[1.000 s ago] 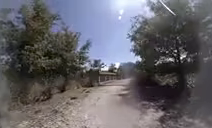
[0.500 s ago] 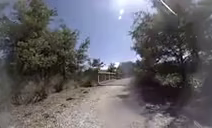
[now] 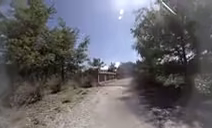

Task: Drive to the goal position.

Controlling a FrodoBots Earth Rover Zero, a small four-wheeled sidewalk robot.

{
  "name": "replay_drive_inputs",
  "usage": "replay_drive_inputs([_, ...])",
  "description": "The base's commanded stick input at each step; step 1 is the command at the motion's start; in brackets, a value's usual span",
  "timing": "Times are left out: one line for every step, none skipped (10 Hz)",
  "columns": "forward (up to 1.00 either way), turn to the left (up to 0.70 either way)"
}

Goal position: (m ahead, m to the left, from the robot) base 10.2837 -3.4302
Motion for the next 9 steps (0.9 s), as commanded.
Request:
replay_drive_inputs([0.45, 0.00])
replay_drive_inputs([0.45, 0.00])
replay_drive_inputs([0.45, 0.00])
replay_drive_inputs([0.45, 0.00])
replay_drive_inputs([0.45, 0.00])
replay_drive_inputs([0.45, 0.00])
replay_drive_inputs([0.45, 0.00])
replay_drive_inputs([0.45, 0.00])
replay_drive_inputs([0.45, 0.00])
